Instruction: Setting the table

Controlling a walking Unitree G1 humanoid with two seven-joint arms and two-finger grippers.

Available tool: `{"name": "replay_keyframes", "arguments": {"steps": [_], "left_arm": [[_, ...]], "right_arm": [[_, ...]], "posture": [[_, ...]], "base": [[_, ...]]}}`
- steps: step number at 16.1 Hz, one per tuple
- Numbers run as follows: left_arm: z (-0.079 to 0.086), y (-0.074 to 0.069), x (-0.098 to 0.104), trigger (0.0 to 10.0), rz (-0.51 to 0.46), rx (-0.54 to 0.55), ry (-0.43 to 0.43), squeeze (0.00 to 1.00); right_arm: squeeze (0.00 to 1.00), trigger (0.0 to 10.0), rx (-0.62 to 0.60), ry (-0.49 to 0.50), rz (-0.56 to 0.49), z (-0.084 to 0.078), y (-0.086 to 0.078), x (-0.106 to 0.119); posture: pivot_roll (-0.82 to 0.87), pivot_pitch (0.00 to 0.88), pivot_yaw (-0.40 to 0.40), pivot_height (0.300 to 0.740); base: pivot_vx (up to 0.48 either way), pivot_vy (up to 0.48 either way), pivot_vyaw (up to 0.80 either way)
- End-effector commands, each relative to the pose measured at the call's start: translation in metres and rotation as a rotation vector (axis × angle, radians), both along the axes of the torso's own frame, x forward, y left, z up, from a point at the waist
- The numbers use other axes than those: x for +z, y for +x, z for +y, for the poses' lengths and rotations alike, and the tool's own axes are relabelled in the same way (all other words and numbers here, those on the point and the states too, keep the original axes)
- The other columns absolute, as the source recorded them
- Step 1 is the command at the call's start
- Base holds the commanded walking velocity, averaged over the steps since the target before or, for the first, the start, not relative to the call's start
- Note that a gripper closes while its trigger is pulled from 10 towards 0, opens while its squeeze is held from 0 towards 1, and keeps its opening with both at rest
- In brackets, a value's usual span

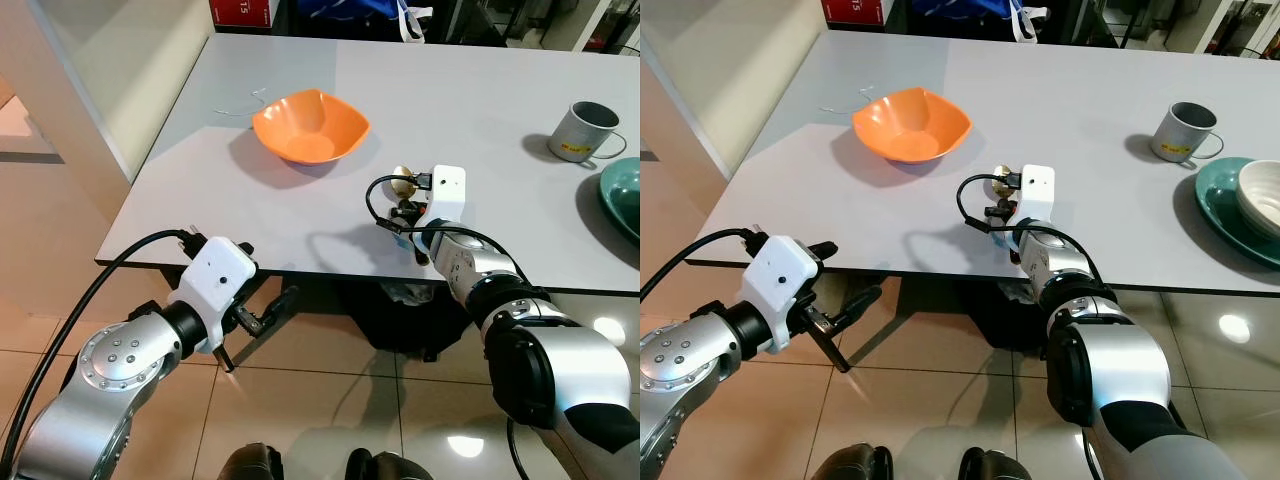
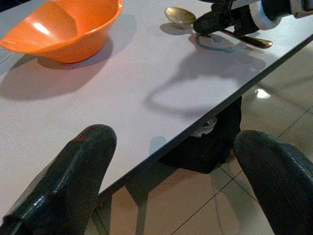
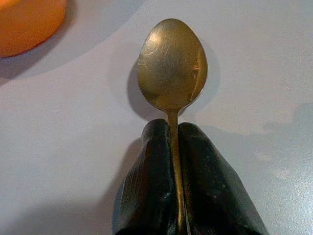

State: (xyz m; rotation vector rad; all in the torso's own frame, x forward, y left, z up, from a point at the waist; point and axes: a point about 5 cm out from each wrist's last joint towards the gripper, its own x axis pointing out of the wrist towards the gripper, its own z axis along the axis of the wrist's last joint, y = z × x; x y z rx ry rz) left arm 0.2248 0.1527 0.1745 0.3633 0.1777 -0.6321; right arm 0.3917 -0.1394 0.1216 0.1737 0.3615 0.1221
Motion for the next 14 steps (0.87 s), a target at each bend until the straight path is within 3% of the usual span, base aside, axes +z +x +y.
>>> {"name": "replay_keyframes", "arguments": {"steps": [1, 2, 6, 7, 8, 10, 11, 12, 13, 14], "left_arm": [[0.001, -0.001, 0.002, 10.0, -0.001, 0.002, 0.004, 0.0], [0.001, -0.001, 0.002, 10.0, -0.004, 0.005, 0.004, 0.0], [0.002, 0.003, 0.004, 10.0, -0.027, 0.025, 0.008, 0.0], [0.003, 0.006, 0.006, 10.0, -0.051, 0.056, 0.023, 0.0], [0.004, 0.009, 0.006, 10.0, -0.063, 0.085, 0.032, 0.0], [0.011, 0.02, 0.01, 10.0, -0.127, 0.237, 0.0, 0.0], [0.012, 0.022, 0.011, 10.0, -0.145, 0.257, -0.006, 0.0], [0.013, 0.026, 0.015, 10.0, -0.215, 0.321, 0.013, 0.0], [0.013, 0.027, 0.015, 10.0, -0.222, 0.349, 0.006, 0.0], [0.011, 0.028, 0.016, 10.0, -0.227, 0.386, -0.019, 0.0]], "right_arm": [[0.82, 10.0, -0.008, 0.016, 0.012, 0.001, 0.0, -0.001], [1.0, 10.0, -0.011, 0.024, 0.009, 0.002, 0.001, 0.001], [1.0, 10.0, -0.023, 0.033, -0.002, 0.002, 0.002, 0.004], [1.0, 10.0, -0.02, -0.012, -0.029, -0.001, 0.004, 0.009], [0.0, 10.0, -0.01, -0.04, -0.053, -0.002, 0.006, 0.013], [0.0, 10.0, 0.0, 0.007, -0.22, -0.012, 0.014, 0.044], [0.0, 10.0, 0.006, 0.027, -0.258, -0.014, 0.014, 0.049], [0.0, 10.0, 0.067, 0.139, -0.364, -0.015, 0.006, 0.061], [0.0, 10.0, 0.066, 0.165, -0.422, -0.015, -0.003, 0.066], [0.0, 10.0, 0.057, 0.136, -0.473, -0.016, -0.025, 0.065]], "posture": [[0.15, 0.153, -0.021, 0.74], [0.15, 0.151, -0.022, 0.74], [0.15, 0.141, -0.026, 0.74], [0.15, 0.134, -0.035, 0.74], [0.14, 0.129, -0.044, 0.74], [0.12, 0.102, -0.064, 0.74], [0.11, 0.091, -0.064, 0.74], [0.1, 0.071, -0.054, 0.74], [0.09, 0.061, -0.048, 0.74], [0.07, 0.052, -0.044, 0.74]], "base": [[0.0, 0.0, 0.0], [0.0, 0.0, 0.0], [0.0, 0.0, 0.0], [0.0, 0.0, 0.0], [0.0, 0.0, 0.0], [0.0, 0.24, 0.0], [0.0, 0.48, 0.0], [0.0, 0.48, 0.0], [0.0, 0.48, 0.0], [0.0, 0.48, 0.0]]}}
